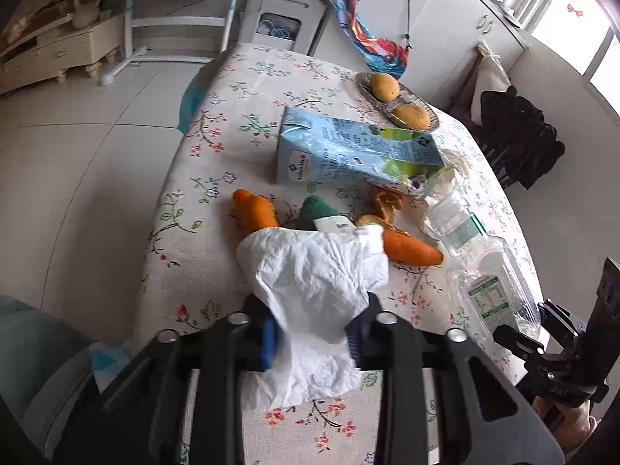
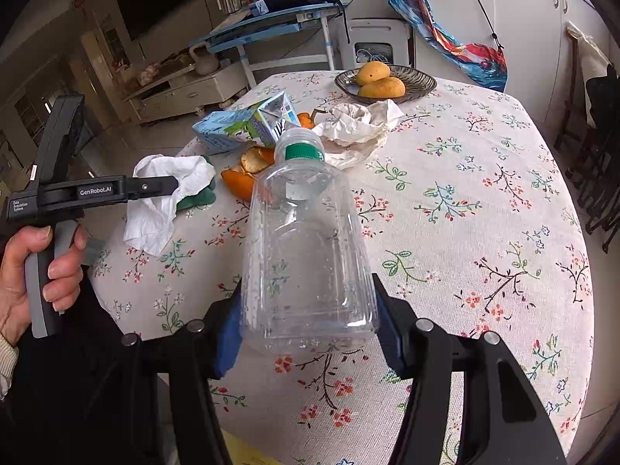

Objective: Collect trash
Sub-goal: 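Lift the bottle with the right tool while the left tool lifts the white bag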

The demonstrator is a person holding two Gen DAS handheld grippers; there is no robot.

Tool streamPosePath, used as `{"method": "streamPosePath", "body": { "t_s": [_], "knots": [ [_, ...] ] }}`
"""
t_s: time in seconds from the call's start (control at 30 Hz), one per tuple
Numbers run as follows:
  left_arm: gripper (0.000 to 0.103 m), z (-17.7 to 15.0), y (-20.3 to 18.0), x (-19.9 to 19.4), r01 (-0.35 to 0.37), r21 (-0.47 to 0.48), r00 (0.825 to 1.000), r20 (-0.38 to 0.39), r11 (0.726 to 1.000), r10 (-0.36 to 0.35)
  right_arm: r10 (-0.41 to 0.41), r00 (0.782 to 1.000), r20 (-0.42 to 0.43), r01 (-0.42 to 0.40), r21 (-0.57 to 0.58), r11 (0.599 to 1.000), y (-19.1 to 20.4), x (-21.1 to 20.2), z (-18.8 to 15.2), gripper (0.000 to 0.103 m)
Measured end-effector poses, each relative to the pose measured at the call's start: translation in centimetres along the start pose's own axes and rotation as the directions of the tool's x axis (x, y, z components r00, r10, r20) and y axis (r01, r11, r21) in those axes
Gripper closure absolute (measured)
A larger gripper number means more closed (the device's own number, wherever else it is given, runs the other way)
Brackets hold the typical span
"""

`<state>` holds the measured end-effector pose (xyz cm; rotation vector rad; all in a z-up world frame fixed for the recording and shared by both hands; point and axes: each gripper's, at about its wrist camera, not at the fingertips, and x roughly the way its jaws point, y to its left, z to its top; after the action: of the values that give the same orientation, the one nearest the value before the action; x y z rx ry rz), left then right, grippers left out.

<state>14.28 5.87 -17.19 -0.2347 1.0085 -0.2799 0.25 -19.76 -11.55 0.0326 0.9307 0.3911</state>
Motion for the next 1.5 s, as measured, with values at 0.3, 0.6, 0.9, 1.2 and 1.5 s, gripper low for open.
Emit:
{"method": "streamPosePath", "body": {
  "t_s": [0.3, 0.6, 0.9, 1.2, 1.5],
  "knots": [
    [0.095, -2.2, -2.6, -5.0, 0.039, 0.117, 0.991, 0.123, 0.992, -0.054, -0.028, 0.999, 0.036, 0.028, -0.018, 0.999, 0.2, -0.6, -0.3, 0.046],
    [0.095, -4.6, -3.9, -7.4, -0.014, 0.155, 0.982, 0.190, 0.988, -0.016, 0.008, 0.997, 0.073, -0.012, 0.062, 0.998, -0.6, -2.1, -0.8, 0.046],
    [0.095, -5.4, -4.2, -7.7, -0.024, 0.169, 0.982, 0.191, 0.985, -0.009, -0.099, 0.995, 0.012, 0.100, -0.055, 0.994, 1.9, 0.5, 0.6, 0.029],
    [0.095, -5.6, -5.0, -7.8, -0.069, 0.218, 0.975, 0.220, 0.974, 0.020, -0.132, 0.991, -0.014, 0.131, -0.059, 0.990, 2.2, 2.4, 1.8, 0.048],
    [0.095, -6.0, -6.0, -8.6, -0.095, 0.259, 0.966, 0.258, 0.961, 0.026, 0.071, 0.994, 0.085, -0.084, 0.152, 0.985, -0.8, -1.7, 0.3, 0.049]
  ]
}}
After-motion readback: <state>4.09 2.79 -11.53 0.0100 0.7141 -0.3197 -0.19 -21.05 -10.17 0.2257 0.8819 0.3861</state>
